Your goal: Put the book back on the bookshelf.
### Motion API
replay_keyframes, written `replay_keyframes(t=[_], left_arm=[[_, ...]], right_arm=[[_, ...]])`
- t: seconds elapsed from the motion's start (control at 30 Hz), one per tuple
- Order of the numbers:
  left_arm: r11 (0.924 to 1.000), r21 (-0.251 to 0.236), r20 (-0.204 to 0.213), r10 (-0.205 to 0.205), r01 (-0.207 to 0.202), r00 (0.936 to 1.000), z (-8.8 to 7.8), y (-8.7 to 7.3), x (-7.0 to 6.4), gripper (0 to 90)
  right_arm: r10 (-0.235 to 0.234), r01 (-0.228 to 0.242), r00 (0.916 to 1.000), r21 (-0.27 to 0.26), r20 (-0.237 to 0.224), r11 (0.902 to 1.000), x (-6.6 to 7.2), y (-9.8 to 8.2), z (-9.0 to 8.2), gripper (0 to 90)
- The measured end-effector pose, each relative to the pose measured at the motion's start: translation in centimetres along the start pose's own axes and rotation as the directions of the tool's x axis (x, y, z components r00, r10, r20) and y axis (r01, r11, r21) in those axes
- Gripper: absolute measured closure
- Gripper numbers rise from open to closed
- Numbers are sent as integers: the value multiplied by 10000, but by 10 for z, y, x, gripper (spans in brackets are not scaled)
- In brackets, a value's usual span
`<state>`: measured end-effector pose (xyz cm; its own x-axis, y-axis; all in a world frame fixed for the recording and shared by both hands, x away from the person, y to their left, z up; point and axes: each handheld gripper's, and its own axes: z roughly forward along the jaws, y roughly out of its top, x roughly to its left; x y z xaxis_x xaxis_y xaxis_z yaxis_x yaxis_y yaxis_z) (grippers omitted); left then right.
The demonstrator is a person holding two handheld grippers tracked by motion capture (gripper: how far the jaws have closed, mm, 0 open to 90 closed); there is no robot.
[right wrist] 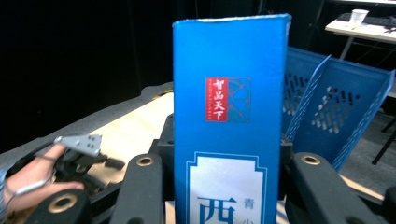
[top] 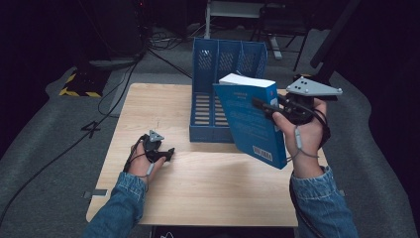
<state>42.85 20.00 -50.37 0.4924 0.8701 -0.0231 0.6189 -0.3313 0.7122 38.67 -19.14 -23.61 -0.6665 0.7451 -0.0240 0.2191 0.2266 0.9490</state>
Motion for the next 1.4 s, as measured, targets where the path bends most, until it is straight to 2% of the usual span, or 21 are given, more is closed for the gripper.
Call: replay_keyframes(t=[0.27,0.4,0.57,0.67,1.0,1.4], left_arm=[[10000,-2,-2,-12,12,10000,0,0,0,310],[10000,-1,0,-11,11,10000,0,0,0,310],[10000,2,1,-8,8,10000,0,0,0,310],[10000,0,4,-12,12,10000,0,0,0,310],[10000,14,15,-15,15,10000,0,0,0,309],[10000,14,10,-14,14,10000,0,0,0,309]], right_arm=[[113,-109,9994,-126,334,9999,-18,25,14,614],[171,-161,9987,-202,483,9997,-25,32,20,614],[488,-459,9966,-452,664,9979,-42,41,31,614],[526,-487,9956,-522,774,9975,-46,43,35,614],[1086,-1003,9859,-692,1276,9925,-79,41,59,614],[1547,-1431,9707,-748,1841,9869,-105,35,67,614]])
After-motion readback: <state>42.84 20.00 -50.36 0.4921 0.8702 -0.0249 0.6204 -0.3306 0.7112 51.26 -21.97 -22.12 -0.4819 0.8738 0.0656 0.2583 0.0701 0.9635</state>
